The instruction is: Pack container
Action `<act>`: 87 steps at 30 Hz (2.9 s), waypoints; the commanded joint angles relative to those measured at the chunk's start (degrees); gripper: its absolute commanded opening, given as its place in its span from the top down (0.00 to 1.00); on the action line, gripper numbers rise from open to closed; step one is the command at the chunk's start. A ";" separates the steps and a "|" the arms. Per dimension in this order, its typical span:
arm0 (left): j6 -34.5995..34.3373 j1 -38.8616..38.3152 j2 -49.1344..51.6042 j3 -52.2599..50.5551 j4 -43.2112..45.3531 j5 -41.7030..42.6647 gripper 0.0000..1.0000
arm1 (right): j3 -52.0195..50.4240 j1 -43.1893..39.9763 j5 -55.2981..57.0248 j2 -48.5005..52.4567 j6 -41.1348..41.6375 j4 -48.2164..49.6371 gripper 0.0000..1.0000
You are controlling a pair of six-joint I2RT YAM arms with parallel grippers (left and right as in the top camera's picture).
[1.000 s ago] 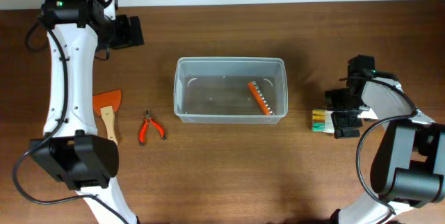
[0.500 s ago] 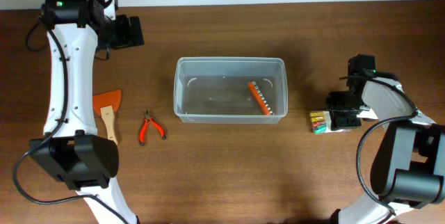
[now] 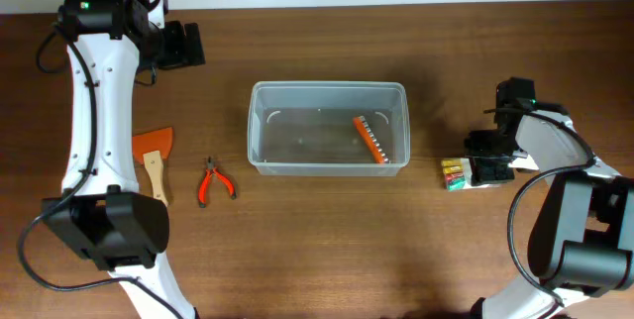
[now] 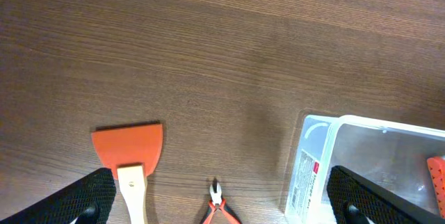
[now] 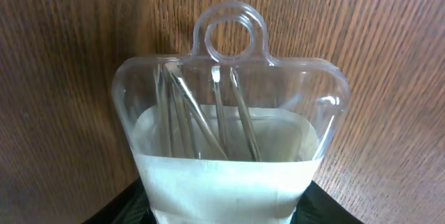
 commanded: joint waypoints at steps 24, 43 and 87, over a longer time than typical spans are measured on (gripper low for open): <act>0.31 -0.02 -0.66 0.46 -0.04 -0.55 0.01 | -0.59 0.28 3.34 3.43 -0.20 -0.44 0.14; 0.31 0.00 -0.66 0.46 -0.04 -0.55 0.01 | 1.16 0.28 1.86 3.43 -1.18 -0.04 0.56; 0.31 0.00 -0.66 0.46 -0.02 -0.55 0.01 | 36.15 26.05 3.08 3.43 -26.40 -14.14 0.52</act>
